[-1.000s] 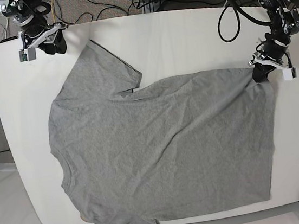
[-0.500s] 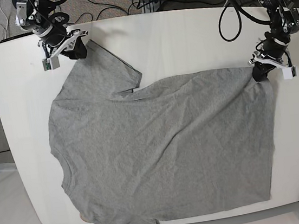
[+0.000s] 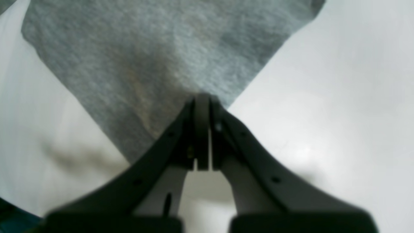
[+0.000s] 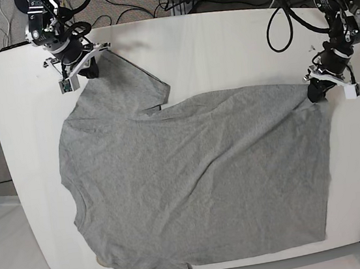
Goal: Fold the T-shirt properly
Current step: 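Move the right gripper to the sleeve edge and grasp the shirt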
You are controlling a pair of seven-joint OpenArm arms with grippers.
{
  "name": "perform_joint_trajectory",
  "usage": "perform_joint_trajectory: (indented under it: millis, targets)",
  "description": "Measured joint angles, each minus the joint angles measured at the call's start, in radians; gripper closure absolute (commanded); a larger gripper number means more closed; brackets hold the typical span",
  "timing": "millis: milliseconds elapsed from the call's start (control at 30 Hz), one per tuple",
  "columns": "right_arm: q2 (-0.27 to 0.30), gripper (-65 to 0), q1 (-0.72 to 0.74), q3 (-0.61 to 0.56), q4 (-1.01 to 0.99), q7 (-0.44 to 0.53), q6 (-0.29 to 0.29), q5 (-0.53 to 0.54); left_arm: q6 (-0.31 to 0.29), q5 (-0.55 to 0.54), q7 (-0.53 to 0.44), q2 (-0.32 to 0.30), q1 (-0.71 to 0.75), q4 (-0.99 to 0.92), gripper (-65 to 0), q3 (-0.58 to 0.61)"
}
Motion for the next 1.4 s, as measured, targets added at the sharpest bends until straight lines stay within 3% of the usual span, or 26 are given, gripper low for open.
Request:
perform_joint_trajectory:
  millis: [267,500,967,1100,1200,1333,1400]
  targets:
    - [0.003,0.0,-0.018,-0.026,0.013,0.012,0.004,-0.049,0.000,-0.008,0.010,-0.016,-0.003,-0.022,0.0,-0.009]
    - [0.008,0.0,-0.106,-0.065,0.040,0.061,0.003,-0.026,-0.006,-0.011,0.001,-0.027,0.006,-0.035,0.0,-0.013]
    - [0.025,0.0,-0.131,-0.038,0.150,0.032,-0.007,-0.075,-0.038,-0.019,-0.016,-0.022,0.017,-0.004,0.0,-0.015]
    - [0.023,-14.8,-0.167,-0.036,0.136,0.034,-0.007,-0.055,-0.045,-0.028,-0.020,-0.023,0.021,-0.003,0.0,-0.017]
    - [0.021,-23.1,-0.173,-0.034,0.129,0.030,0.050,0.012,-0.049,-0.027,-0.016,-0.025,0.024,-0.003,0.0,-0.017]
    - [0.022,-25.2,-0.183,-0.027,0.123,0.030,0.143,0.110,-0.052,-0.027,-0.014,-0.030,0.029,-0.008,0.0,-0.015]
    - [0.022,-24.5,-0.192,-0.023,0.117,0.026,0.163,0.135,-0.048,-0.026,-0.008,-0.036,0.031,-0.008,0.0,-0.013]
